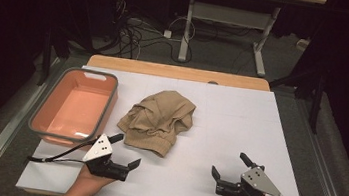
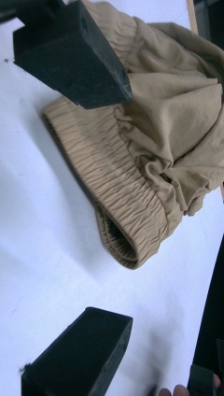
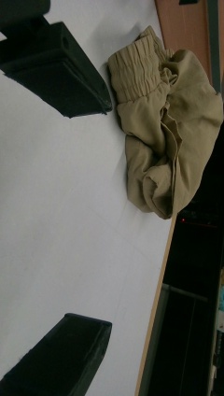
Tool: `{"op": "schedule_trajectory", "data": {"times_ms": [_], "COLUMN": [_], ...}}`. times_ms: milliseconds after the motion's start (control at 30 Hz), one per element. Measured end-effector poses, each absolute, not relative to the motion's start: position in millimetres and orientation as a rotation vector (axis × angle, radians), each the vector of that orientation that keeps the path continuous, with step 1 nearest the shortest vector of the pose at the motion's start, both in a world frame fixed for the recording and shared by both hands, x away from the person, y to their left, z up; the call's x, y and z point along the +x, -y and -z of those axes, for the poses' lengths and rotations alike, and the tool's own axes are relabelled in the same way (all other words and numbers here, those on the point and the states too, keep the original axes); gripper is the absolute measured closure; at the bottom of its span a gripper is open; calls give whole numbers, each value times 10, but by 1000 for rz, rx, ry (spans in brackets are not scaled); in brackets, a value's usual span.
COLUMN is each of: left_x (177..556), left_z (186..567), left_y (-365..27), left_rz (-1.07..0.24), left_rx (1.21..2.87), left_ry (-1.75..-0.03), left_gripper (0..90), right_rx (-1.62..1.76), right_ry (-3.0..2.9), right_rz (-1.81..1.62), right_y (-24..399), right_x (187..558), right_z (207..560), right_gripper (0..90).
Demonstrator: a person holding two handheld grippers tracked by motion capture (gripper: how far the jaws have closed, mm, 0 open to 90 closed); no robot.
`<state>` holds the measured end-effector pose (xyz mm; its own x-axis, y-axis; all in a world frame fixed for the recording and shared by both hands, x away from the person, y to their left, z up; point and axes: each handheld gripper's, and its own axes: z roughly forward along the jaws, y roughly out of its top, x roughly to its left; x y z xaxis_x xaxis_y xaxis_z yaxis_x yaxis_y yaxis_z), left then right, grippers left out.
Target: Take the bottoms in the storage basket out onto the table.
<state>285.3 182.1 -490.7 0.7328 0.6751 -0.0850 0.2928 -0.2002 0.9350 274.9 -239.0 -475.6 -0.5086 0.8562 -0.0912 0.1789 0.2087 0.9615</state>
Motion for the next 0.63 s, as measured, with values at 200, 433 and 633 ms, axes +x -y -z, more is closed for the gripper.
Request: {"op": "schedule_trajectory", "data": {"times_ms": [200, 433, 633], "left_x": [2840, 2847, 2848], "left_z": [4926, 4930, 4930], "left_y": [-1833, -1827, -1824], "left_rz": [-415, -416, -417], "left_rx": [1796, 1797, 1795], "left_ry": [-746, -749, -757], "left_gripper": [0, 0, 0], "right_rx": [975, 993, 982], "right_ry": [-1814, -1806, -1818], "right_rz": [-1344, -1350, -1349], "right_y": [2431, 2440, 2412], "right_x": [2724, 2746, 2751], "right_z": [4729, 4740, 4752], "right_gripper": [6, 6, 6]}}
